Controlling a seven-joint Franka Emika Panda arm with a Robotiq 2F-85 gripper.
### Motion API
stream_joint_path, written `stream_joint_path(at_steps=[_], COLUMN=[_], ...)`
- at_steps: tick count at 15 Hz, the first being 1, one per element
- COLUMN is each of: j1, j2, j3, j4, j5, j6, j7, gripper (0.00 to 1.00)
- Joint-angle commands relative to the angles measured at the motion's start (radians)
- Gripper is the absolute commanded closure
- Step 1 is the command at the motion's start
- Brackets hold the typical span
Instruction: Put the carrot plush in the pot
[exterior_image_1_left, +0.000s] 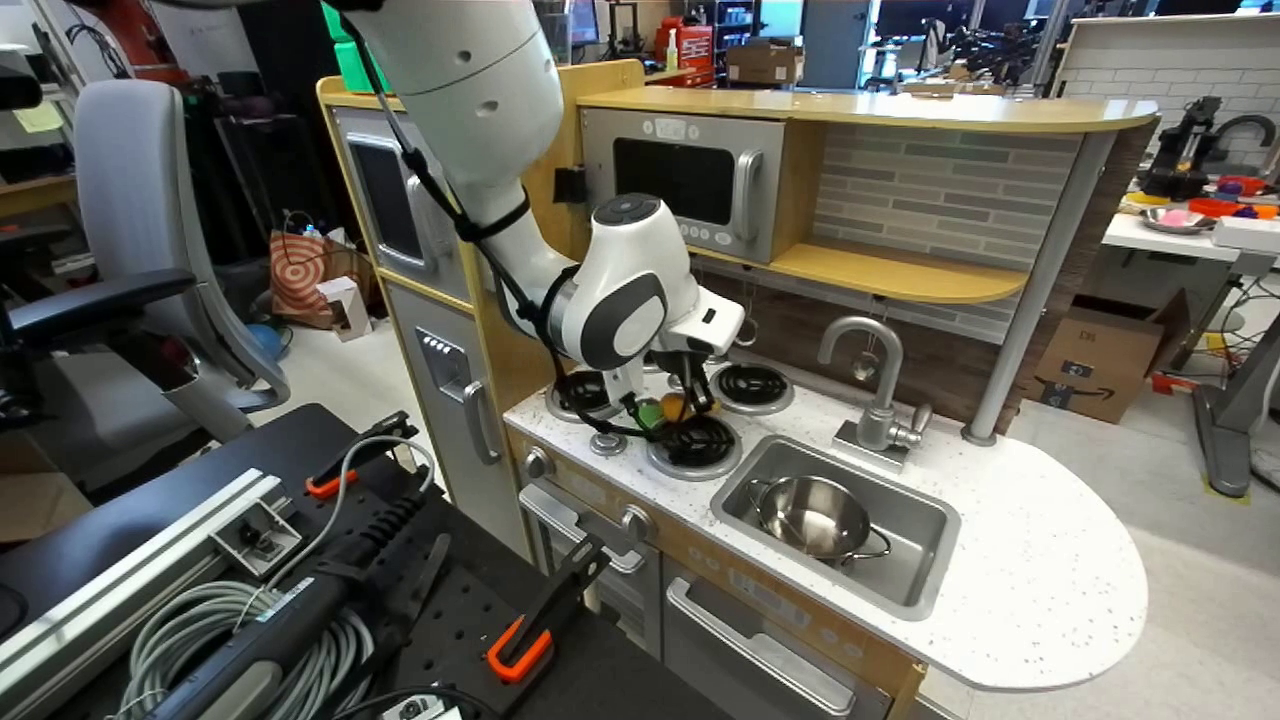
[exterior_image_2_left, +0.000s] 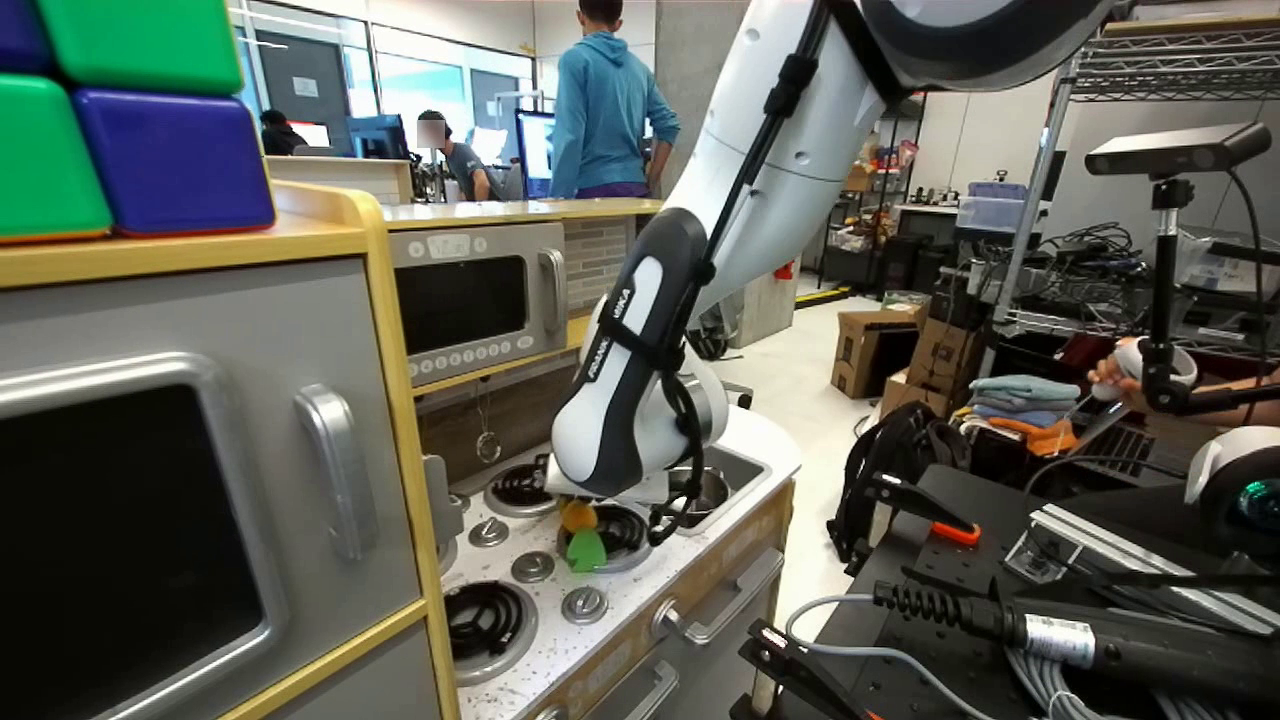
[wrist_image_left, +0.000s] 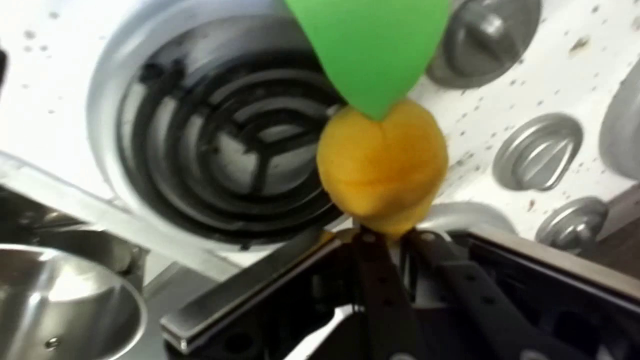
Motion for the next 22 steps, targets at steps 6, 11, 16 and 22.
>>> stream_joint_path(at_steps=[6, 11, 16, 22], j1=[-0.286, -0.371, -0.375, -0.343], j2=[-0.258, -0.276, -0.264, -0.218], j3=[0.055, 0.043, 0.039, 0.039], j4=[-0.412, -0.467, -0.420, -0.328], j5=[0.110, 0.111, 0.121, 0.147], j6=[0.278, 0.288, 0.282, 0.253], j7=[-0.176, -0.188, -0.180, -0.171], gripper=[0.98, 0.98, 0.98, 0.98])
